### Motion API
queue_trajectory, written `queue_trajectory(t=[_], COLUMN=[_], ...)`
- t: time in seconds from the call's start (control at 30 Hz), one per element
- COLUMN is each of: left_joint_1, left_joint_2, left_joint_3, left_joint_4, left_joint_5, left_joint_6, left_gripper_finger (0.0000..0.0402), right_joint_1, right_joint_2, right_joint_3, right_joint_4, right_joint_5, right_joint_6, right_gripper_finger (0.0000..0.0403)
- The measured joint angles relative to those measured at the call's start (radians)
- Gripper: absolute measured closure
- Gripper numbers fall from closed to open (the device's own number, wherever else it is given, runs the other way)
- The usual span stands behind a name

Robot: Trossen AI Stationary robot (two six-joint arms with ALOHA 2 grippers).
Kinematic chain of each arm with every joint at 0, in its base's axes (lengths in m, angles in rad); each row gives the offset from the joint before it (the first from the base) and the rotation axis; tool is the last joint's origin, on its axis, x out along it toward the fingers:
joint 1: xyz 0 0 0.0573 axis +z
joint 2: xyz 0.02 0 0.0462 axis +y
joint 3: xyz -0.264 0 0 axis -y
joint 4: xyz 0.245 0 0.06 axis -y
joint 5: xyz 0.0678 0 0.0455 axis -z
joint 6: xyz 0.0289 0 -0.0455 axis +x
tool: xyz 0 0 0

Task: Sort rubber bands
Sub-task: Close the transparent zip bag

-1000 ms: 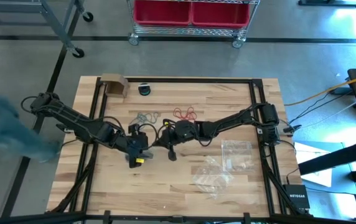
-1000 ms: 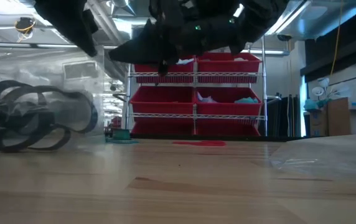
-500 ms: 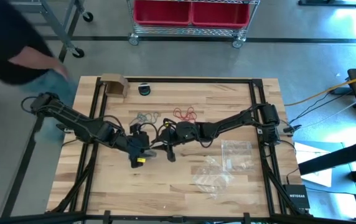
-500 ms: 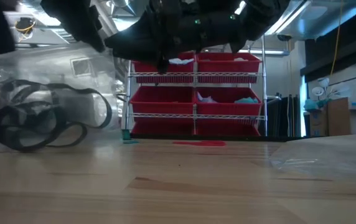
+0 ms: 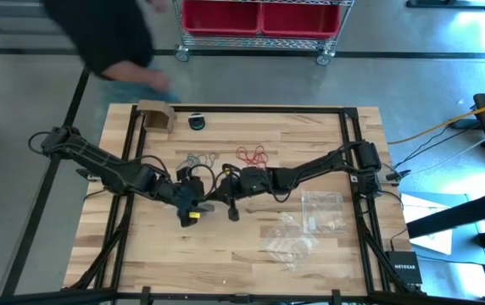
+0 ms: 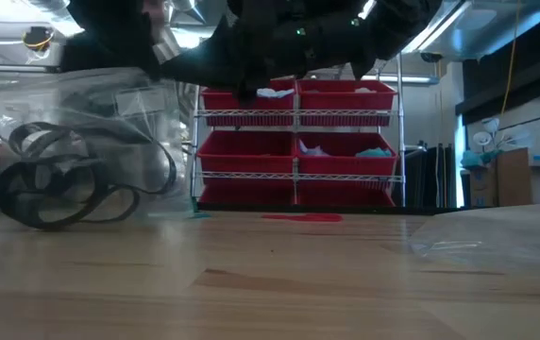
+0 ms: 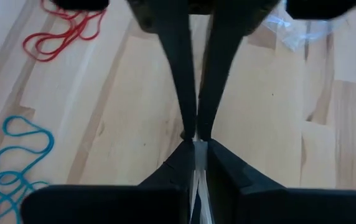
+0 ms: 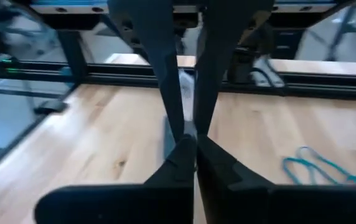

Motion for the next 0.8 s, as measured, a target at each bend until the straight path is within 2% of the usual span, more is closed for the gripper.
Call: queue_trajectory(t=[0.3, 0.4, 0.63, 0.8], left_joint_1=[0.001, -0.003, -0.023, -0.023], left_joint_2=[-0.001, -0.001, -0.001, -0.001], left_joint_3=[0.0, 0.002, 0.003, 0.003], left_joint_4=[-0.014, -0.028, -0.069, -0.111], left_joint_5=[-0.051, -0.068, -0.035, -0.029], left_joint_6=[-0.124, -0.155, -0.158, -0.153], left_gripper_finger=[0.0382, 0.0382, 0.0382, 0.0382], right_joint_1=[0.072, 0.083, 0.079, 0.078], right_joint_2=[0.003, 0.003, 0.0, -0.018], right_joint_3=[-0.003, -0.002, 0.001, 0.001], right_joint_4=[0.032, 0.039, 0.023, -0.014], right_joint_5=[0.396, 0.486, 0.601, 0.587], right_joint_6=[-0.139, -0.162, -0.187, -0.188], right_gripper_finger=[0.0402, 0.0402, 0.0403, 0.0403])
